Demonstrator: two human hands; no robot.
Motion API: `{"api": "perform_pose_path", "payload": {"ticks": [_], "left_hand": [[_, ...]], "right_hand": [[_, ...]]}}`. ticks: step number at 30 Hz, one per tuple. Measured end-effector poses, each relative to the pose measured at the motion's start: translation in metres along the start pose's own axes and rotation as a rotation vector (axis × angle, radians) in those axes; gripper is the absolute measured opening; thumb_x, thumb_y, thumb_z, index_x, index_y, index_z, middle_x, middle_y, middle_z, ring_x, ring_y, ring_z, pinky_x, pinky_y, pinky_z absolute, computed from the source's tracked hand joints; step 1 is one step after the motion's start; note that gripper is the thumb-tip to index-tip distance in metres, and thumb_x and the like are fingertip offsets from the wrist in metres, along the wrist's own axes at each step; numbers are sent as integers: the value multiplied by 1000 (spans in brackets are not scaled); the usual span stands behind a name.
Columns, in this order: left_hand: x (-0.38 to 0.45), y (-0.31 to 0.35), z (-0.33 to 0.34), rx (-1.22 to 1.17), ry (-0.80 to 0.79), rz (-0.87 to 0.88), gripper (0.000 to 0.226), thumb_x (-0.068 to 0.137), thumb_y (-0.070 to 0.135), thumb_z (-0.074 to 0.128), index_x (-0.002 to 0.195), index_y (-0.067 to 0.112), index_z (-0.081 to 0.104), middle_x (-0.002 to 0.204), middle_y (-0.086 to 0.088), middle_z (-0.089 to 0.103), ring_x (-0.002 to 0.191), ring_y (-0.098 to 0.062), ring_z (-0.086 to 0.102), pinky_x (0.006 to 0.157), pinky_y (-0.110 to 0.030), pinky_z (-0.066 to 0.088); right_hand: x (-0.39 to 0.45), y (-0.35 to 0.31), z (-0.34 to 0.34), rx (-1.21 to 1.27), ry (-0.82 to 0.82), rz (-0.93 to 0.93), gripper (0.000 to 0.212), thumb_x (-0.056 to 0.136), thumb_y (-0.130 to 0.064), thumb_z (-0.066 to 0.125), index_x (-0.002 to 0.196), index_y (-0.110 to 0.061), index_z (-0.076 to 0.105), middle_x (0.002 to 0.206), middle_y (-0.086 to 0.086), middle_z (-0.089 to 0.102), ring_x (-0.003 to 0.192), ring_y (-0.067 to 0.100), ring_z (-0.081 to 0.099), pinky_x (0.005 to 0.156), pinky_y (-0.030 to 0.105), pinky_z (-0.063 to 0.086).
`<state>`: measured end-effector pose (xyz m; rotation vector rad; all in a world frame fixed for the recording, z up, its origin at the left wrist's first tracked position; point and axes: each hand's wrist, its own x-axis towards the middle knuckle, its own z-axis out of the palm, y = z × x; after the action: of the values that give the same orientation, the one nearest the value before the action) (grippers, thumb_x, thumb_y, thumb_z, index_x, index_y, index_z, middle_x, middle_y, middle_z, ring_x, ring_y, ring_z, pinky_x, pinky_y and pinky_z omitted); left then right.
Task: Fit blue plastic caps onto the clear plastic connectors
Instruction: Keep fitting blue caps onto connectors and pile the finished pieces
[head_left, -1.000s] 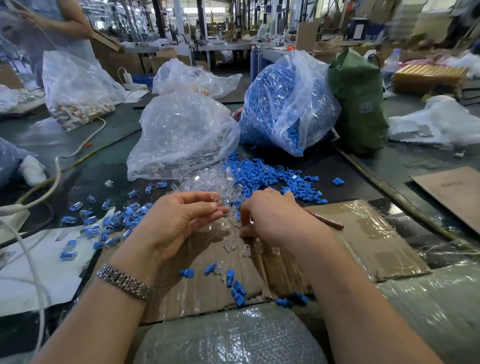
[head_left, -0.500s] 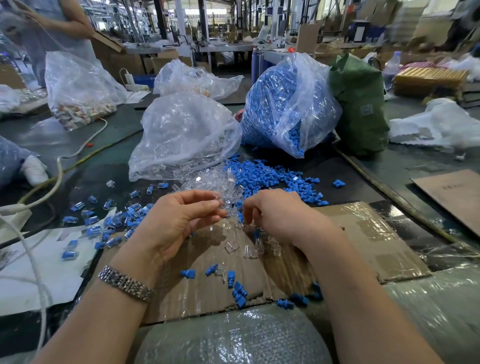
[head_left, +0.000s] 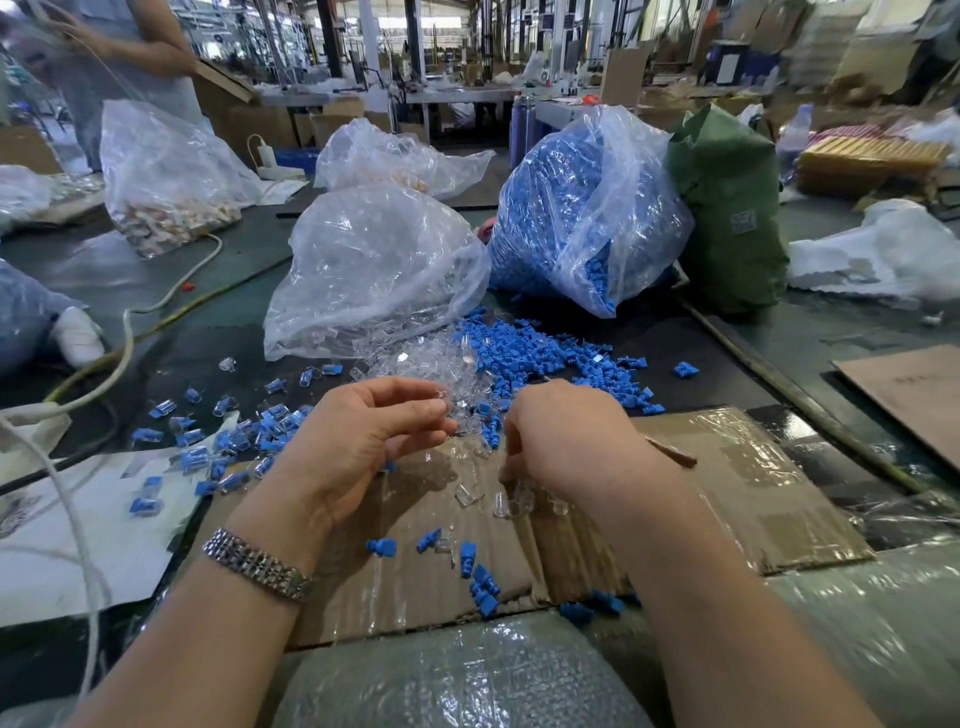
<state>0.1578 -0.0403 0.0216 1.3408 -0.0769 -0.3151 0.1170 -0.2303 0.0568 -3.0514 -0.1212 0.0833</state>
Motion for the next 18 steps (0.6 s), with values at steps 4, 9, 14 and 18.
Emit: {"api": "perform_pose_path", "payload": {"ticks": [4,9,14,18], "left_hand": [[-3,1,3,-19,6,-16,27,69,0,77,96,-3,76,100,-24,75,90,-33,76,68,-24,61],[-9,6,9,-129,-34,-15,36,69,-6,73,104,-10,66,97,-24,75,91,-32,76,69,-23,61],[-15,9,15,-85,-83,24,30,70,-2,73,99,-5,68,99,-22,76,91,-29,76,69,-24,61],[-17,10,17,-17,-78,63,21,69,1,76,90,4,73,99,-19,76,83,-24,75,63,-23,59]], "right_hand": [[3,4,4,23,-10,-26,3,92,-20,70,94,-21,68,89,-1,65,82,24,61,71,36,51],[6,18,-1,396,84,-80,5,91,-20,71,89,-24,70,84,-9,69,79,10,66,75,31,59],[3,27,-11,1068,232,-172,7,86,-14,79,84,-18,74,75,3,74,69,6,68,68,18,52],[1,23,-11,1182,212,-246,2,90,-9,75,90,-11,74,76,3,73,72,12,70,71,20,54]]}}
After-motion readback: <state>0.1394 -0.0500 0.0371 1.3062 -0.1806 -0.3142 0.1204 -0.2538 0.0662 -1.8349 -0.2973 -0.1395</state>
